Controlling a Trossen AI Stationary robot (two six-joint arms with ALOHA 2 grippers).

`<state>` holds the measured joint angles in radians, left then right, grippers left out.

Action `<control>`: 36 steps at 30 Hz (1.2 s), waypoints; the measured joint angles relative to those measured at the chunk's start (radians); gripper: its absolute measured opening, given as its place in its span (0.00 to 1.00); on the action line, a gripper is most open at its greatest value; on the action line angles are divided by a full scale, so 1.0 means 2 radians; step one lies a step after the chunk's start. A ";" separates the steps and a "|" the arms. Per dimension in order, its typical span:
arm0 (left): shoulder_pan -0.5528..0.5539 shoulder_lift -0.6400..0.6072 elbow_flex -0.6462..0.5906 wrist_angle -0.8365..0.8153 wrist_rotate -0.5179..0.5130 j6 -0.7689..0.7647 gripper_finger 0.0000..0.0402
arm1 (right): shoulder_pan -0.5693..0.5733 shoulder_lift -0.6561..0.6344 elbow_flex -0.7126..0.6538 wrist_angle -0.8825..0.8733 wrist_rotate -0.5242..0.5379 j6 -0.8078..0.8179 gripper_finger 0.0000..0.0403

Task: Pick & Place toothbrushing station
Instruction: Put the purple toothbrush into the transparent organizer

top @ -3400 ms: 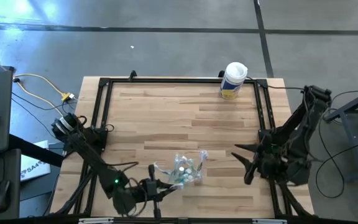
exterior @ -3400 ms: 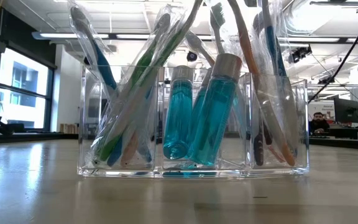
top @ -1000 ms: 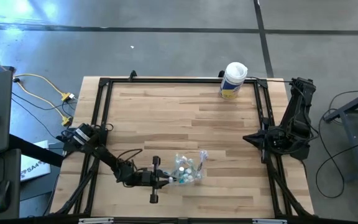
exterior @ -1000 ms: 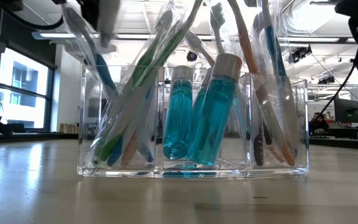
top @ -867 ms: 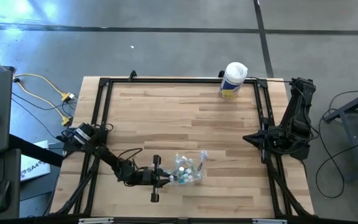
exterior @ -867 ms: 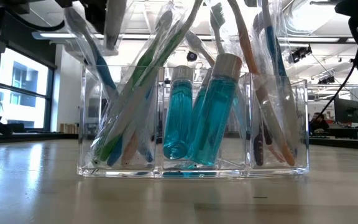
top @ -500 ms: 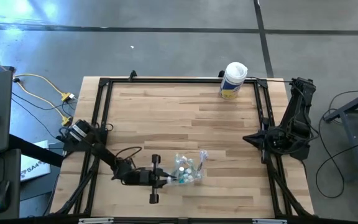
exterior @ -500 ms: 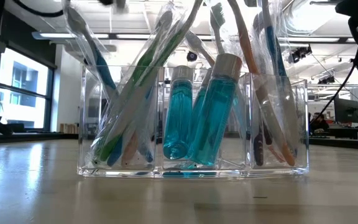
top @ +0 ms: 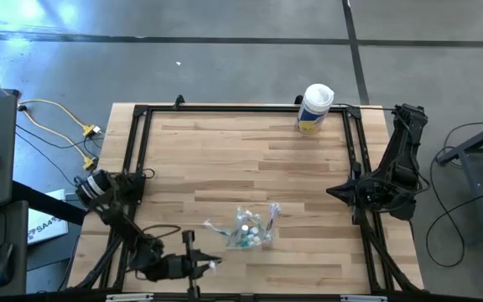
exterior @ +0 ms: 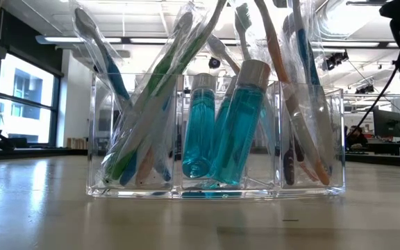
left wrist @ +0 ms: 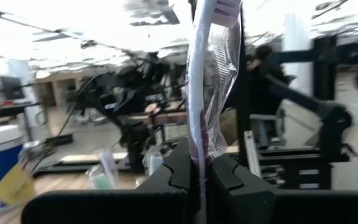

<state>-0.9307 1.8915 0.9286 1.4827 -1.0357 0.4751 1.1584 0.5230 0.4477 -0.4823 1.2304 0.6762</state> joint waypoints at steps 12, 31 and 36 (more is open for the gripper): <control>0.018 0.074 0.073 -0.009 -0.056 -0.020 0.02 | 0.000 0.007 0.000 0.001 0.000 0.000 0.01; 0.076 0.090 0.018 -0.009 -0.058 -0.122 0.02 | 0.000 0.015 0.000 0.060 -0.031 -0.041 0.01; 0.083 0.090 0.015 -0.009 -0.043 -0.130 0.02 | 0.000 0.026 0.000 0.065 -0.031 -0.040 0.01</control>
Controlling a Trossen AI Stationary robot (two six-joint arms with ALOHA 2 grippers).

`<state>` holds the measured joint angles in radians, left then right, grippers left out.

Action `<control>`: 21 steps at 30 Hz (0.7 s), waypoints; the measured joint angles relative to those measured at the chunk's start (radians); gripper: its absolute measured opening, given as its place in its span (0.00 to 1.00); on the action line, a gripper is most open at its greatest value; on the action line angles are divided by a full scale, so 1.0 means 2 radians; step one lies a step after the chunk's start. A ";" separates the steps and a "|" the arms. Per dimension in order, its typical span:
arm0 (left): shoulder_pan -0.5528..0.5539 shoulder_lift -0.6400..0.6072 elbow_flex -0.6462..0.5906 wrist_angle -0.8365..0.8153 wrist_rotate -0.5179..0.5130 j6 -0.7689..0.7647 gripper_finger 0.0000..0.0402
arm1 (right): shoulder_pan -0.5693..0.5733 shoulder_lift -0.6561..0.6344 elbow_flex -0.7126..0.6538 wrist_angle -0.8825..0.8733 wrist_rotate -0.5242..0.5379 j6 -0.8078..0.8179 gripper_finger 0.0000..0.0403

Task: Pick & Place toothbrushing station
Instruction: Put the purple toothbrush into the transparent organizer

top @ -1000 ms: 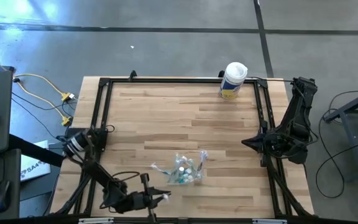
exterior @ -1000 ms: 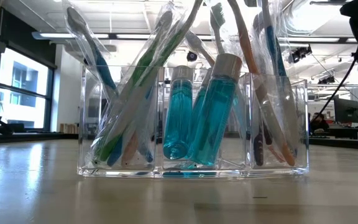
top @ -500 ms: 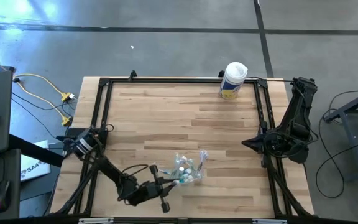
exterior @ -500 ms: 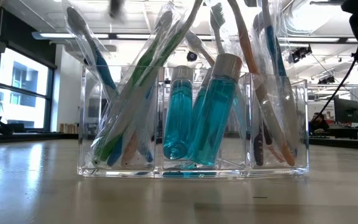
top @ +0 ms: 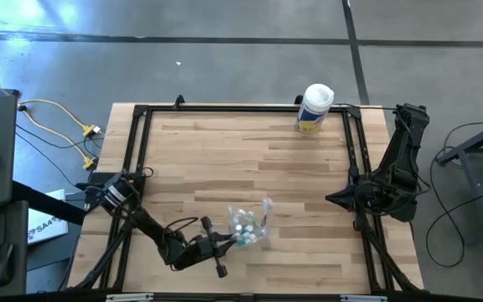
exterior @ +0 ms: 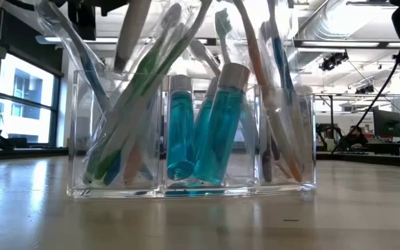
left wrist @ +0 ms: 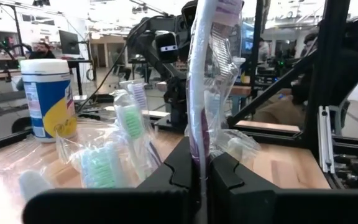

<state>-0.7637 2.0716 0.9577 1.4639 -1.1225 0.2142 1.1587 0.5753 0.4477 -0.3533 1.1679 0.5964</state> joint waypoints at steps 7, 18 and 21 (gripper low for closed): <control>0.006 0.000 0.000 -0.037 0.004 -0.015 0.02 | 0.000 0.004 0.000 0.022 0.002 -0.017 0.01; 0.006 0.000 0.000 -0.088 -0.003 -0.068 0.05 | 0.000 0.003 0.000 0.049 -0.006 -0.048 0.01; 0.006 0.000 0.000 -0.105 -0.003 -0.088 0.04 | 0.000 0.003 0.000 0.048 -0.009 -0.048 0.01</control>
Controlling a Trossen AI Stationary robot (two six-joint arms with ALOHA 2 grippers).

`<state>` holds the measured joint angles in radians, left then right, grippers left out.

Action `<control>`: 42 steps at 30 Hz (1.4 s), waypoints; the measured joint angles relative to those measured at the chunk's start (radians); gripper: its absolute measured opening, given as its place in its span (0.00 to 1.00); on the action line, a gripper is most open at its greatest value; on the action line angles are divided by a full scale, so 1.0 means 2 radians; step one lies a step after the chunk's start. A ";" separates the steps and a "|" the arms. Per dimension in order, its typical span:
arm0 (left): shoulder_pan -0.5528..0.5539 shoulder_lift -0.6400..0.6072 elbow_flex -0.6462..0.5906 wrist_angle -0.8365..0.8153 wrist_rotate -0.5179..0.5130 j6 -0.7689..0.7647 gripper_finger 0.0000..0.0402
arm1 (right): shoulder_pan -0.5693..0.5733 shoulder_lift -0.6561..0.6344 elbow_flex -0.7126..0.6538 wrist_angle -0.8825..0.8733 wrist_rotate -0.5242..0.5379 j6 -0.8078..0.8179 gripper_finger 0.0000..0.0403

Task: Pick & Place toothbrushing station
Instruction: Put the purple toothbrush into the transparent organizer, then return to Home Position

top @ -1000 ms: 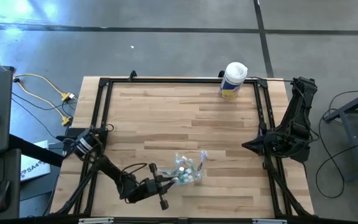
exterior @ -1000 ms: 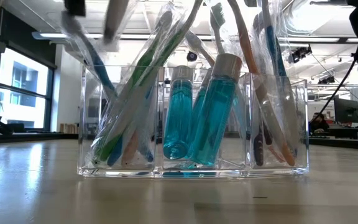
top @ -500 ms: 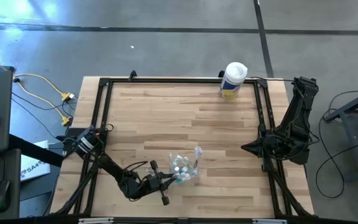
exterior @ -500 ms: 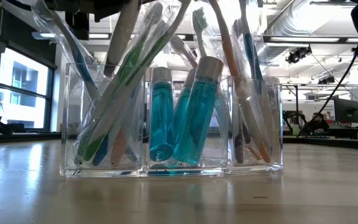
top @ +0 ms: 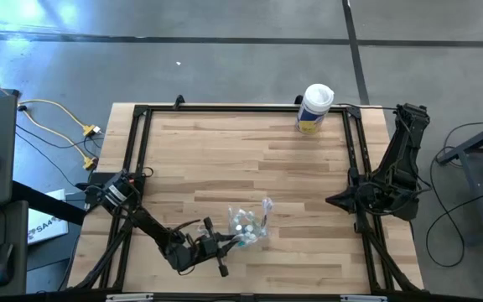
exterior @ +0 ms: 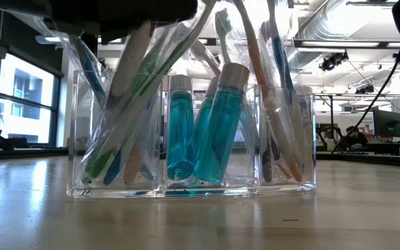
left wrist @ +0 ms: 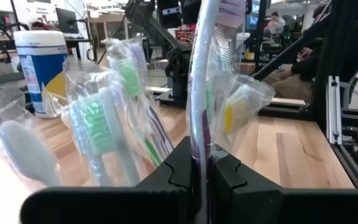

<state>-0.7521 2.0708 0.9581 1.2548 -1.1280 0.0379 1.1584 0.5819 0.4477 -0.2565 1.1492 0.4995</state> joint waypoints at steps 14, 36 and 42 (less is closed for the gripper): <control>-0.001 0.000 0.000 -0.018 -0.017 -0.010 0.04 | 0.000 0.000 0.000 0.000 -0.014 0.000 0.01; -0.001 0.000 0.001 -0.021 -0.015 -0.061 0.38 | 0.000 0.000 0.000 0.000 -0.016 0.000 0.01; -0.004 -0.007 0.003 -0.012 -0.019 -0.017 0.46 | 0.000 0.000 0.000 0.000 -0.017 0.000 0.01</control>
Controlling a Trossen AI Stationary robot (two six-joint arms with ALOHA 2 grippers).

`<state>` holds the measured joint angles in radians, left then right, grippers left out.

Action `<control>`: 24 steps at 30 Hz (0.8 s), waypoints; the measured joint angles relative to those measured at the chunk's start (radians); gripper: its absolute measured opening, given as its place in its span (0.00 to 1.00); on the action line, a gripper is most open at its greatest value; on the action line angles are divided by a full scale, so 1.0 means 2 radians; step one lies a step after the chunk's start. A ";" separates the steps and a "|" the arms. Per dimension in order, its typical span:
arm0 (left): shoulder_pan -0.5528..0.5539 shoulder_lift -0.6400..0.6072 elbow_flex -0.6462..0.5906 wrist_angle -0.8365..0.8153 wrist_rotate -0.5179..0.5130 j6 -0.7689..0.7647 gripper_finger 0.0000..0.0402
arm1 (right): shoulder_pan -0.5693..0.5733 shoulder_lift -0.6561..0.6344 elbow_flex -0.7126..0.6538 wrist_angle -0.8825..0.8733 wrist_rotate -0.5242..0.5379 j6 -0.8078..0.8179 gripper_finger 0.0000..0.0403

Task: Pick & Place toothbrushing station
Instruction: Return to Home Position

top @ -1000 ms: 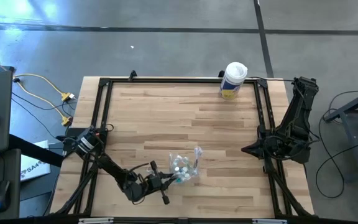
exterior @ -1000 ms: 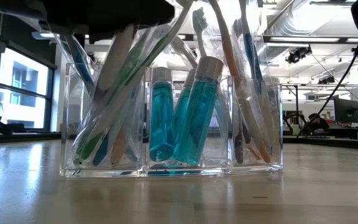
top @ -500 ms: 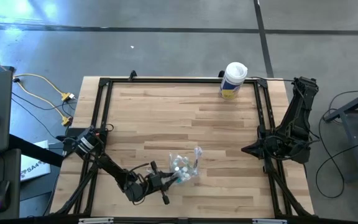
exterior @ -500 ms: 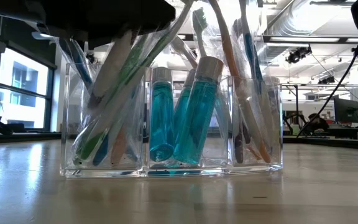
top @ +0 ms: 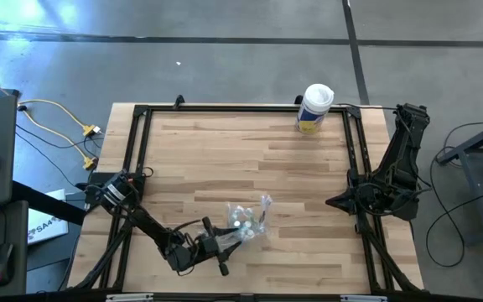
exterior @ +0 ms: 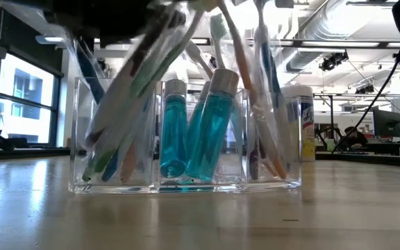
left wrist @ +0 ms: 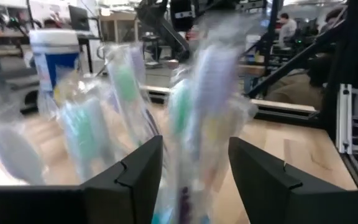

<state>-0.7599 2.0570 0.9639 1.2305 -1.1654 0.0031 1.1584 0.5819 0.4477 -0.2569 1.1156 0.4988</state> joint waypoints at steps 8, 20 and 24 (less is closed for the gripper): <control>-0.006 -0.001 0.018 0.001 -0.029 0.053 0.46 | 0.000 0.000 0.000 0.000 0.000 0.000 0.01; -0.013 -0.001 0.060 0.030 -0.061 0.163 0.46 | 0.000 0.000 0.000 0.000 -0.009 0.000 0.01; -0.013 -0.001 0.083 0.030 -0.061 0.201 0.46 | 0.000 0.000 0.000 0.000 -0.009 -0.002 0.01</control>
<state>-0.7864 2.0556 1.1300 1.2903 -1.2876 0.4059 1.1587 0.5816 0.4477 -0.2573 1.0969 0.4942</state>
